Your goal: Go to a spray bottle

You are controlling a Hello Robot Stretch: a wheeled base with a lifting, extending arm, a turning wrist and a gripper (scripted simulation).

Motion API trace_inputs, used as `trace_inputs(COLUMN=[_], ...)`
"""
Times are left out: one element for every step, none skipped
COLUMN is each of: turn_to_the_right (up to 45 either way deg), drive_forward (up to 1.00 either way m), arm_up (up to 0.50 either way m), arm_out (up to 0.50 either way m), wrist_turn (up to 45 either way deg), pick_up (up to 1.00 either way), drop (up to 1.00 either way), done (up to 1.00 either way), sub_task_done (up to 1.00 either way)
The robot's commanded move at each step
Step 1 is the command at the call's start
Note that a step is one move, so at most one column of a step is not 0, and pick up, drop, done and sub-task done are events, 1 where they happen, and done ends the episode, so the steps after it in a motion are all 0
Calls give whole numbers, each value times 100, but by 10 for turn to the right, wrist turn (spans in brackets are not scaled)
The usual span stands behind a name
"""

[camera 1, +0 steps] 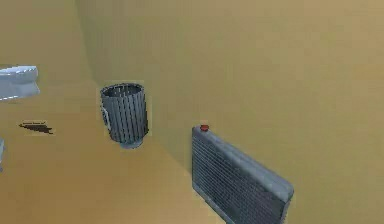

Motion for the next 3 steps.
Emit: trace_inputs(turn_to_the_right=[-360,0,450], drive_forward=[0,15,0], arm_up=[0,0,0], arm_out=[0,0,0], wrist_turn=[0,0,0], pick_up=[0,0,0], drop=[0,0,0], done=[0,0,0], sub_task_done=[0,0,0])
